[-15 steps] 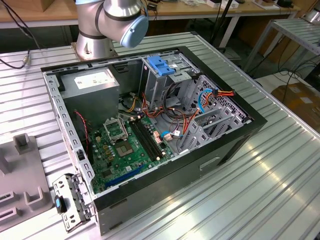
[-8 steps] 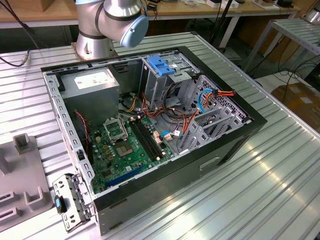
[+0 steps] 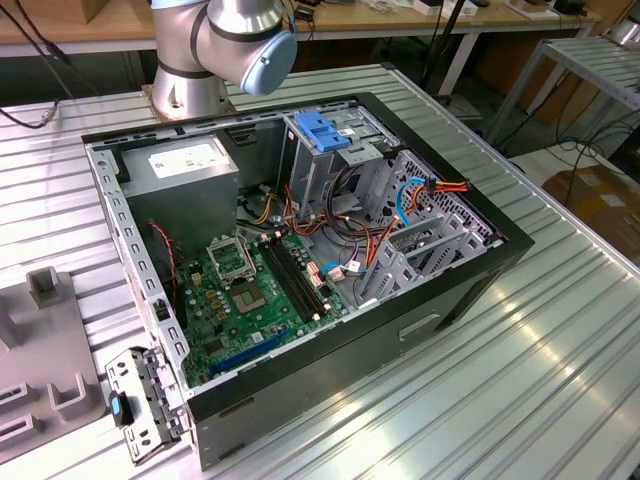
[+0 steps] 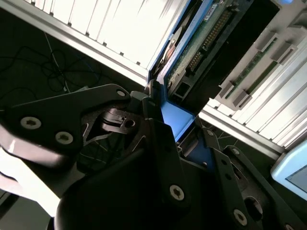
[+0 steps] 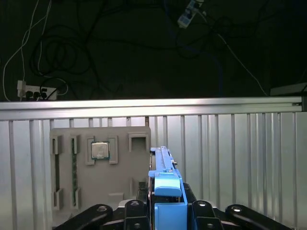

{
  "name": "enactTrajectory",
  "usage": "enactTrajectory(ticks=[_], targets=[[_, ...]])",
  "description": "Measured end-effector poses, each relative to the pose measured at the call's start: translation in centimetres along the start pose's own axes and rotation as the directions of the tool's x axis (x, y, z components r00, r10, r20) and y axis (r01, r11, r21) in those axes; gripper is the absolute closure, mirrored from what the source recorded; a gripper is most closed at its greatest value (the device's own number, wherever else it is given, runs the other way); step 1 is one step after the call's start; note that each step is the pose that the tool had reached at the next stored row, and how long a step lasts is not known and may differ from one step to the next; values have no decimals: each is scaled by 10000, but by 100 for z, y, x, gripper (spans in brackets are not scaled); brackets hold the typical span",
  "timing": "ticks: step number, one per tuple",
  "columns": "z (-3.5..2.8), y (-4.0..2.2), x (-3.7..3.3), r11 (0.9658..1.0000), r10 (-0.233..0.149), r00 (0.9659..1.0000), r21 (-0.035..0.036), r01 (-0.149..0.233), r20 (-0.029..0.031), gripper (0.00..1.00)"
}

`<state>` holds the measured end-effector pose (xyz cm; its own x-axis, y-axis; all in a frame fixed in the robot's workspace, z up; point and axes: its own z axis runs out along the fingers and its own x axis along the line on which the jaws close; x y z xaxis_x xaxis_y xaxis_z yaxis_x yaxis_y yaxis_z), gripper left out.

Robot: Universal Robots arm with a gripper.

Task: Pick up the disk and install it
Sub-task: 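Pick up the disk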

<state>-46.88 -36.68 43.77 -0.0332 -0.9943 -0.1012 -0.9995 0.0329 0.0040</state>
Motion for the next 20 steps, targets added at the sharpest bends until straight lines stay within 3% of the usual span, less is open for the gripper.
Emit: enactTrajectory(ticks=[4,7,12,17,20], targets=[[-80,1,-8,10000,0,10000,-3,0,98,63],[-127,1,-13,10000,0,9999,-4,0,108,63],[-142,1,-14,10000,0,10000,1,0,-16,63],[-204,1,-21,10000,0,10000,2,0,-61,63],[-219,1,-22,10000,0,9998,7,0,-180,63]])
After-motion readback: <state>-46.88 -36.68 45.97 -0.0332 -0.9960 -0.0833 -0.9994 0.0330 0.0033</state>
